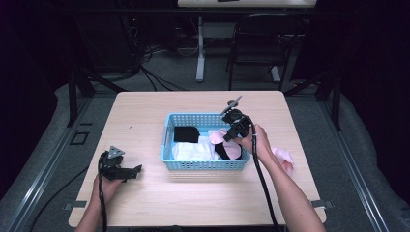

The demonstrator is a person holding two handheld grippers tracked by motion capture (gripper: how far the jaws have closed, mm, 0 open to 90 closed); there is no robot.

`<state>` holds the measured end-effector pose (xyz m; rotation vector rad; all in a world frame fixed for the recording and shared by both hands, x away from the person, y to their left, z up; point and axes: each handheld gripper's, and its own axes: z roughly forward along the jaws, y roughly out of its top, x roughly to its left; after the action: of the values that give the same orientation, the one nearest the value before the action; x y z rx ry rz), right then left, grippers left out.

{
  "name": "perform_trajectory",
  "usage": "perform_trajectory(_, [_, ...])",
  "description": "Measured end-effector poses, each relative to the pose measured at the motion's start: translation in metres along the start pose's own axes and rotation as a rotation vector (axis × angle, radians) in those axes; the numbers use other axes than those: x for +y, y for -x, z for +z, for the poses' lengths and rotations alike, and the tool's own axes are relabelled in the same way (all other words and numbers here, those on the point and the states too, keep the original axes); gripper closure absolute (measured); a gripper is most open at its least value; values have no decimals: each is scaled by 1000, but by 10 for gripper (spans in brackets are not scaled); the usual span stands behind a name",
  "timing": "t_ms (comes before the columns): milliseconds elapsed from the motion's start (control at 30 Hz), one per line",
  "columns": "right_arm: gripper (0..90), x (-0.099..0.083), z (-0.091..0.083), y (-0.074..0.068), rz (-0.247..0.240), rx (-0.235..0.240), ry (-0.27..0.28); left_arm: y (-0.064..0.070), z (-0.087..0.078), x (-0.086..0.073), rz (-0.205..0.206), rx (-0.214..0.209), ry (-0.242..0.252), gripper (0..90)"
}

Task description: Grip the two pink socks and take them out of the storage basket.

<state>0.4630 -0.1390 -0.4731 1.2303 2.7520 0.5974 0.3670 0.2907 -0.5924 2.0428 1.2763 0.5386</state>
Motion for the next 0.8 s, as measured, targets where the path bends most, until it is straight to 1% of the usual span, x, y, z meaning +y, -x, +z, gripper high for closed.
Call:
perform_trajectory(167, [864, 3, -10, 0, 1, 15, 15, 0, 0, 0, 0, 0, 0, 17])
perform_trajectory(233, [864, 4, -14, -2, -2, 15, 35, 0, 0, 0, 0, 0, 0, 17])
perform_trajectory(300, [864, 4, -15, -4, 9, 23, 55, 0, 0, 0, 0, 0, 0, 17])
perform_trajectory(367, [864, 6, -19, -4, -8, 27, 45, 0, 0, 0, 0, 0, 0, 17])
perform_trajectory(400, [864, 6, -19, -5, 2, 27, 66, 0, 0, 0, 0, 0, 0, 17])
perform_trajectory(433, [864, 8, -22, -4, -12, 30, 55, 0, 0, 0, 0, 0, 0, 17])
perform_trajectory(500, [864, 8, -24, -4, -2, 37, 78, 0, 0, 0, 0, 0, 0, 17])
perform_trajectory(700, [865, 12, -33, -4, -2, 41, 97, 0, 1, 1, 1, -4, -1, 16])
perform_trajectory(800, [864, 14, -38, -5, 13, 54, 120, 0, 1, 1, 2, -2, 1, 15])
